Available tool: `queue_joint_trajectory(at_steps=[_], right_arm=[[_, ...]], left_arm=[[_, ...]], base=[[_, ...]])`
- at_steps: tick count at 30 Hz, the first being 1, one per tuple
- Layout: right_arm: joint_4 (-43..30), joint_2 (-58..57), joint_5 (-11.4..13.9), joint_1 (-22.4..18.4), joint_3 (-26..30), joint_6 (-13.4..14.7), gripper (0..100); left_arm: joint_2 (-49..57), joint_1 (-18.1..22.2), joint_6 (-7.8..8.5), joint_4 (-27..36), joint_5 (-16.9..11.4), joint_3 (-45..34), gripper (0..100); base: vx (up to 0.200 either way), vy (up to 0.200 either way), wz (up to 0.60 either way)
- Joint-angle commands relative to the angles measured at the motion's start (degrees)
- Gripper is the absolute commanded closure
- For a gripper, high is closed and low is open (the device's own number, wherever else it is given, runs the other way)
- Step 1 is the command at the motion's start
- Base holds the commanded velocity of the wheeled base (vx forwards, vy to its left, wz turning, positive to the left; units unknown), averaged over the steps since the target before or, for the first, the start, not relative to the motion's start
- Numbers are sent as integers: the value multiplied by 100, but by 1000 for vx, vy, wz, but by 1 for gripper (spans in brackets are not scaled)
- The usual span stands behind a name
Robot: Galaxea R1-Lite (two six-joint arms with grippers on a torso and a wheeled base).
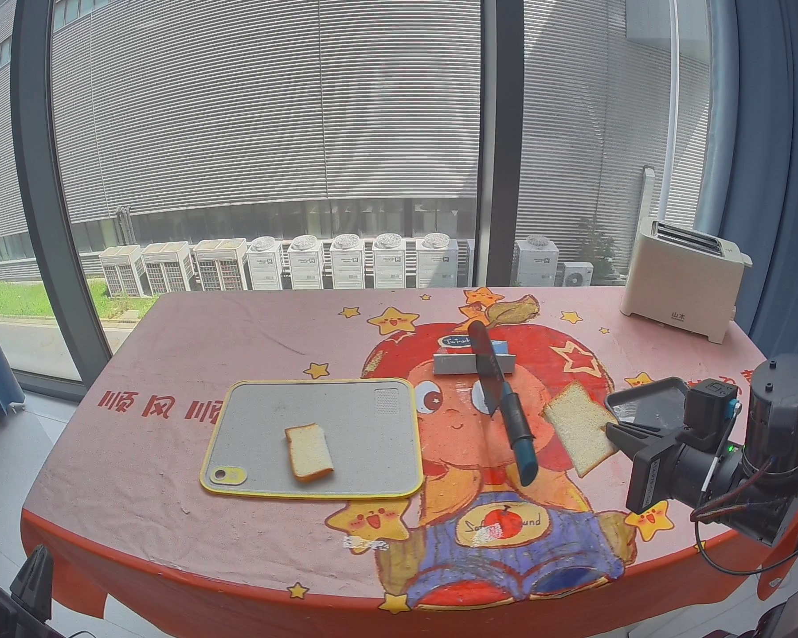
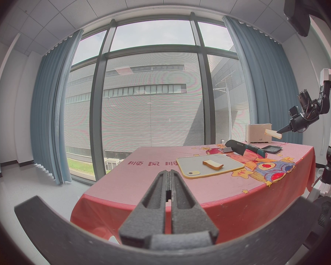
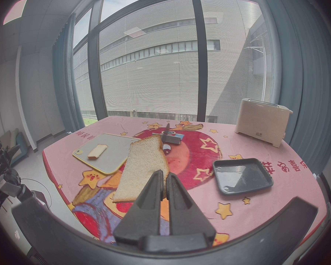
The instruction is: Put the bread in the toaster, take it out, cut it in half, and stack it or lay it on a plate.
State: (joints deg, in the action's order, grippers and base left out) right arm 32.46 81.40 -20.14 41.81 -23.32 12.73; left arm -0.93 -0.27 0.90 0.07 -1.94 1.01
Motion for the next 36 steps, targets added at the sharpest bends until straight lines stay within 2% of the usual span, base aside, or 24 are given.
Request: queue_joint_trajectory(at_steps=[1,5,16,21,28,31,36], right_arm=[[6,25,1,2,21,-7,100],[50,69,10,-24,38,2,100],[58,61,72,-86,91,2,100],[58,104,124,-279,82,11,100],[67,210,397,-604,38,19,100],[76,430,669,-965,-6,2,100],[76,755,942,-1343,-164,19,100]], left_arm=[[93,0,-2,1,0,-92,100],[93,0,6,1,0,-92,100],[93,0,15,1,0,-92,100],[93,0,15,1,0,-92,100],[93,0,15,1,0,-92,100],[93,0,15,1,0,-92,100],[93,0,15,1,0,-92,100]], base=[[0,-200,0],[0,-200,0],[0,0,0],[0,0,0],[0,0,0],[0,0,0],[0,0,0]])
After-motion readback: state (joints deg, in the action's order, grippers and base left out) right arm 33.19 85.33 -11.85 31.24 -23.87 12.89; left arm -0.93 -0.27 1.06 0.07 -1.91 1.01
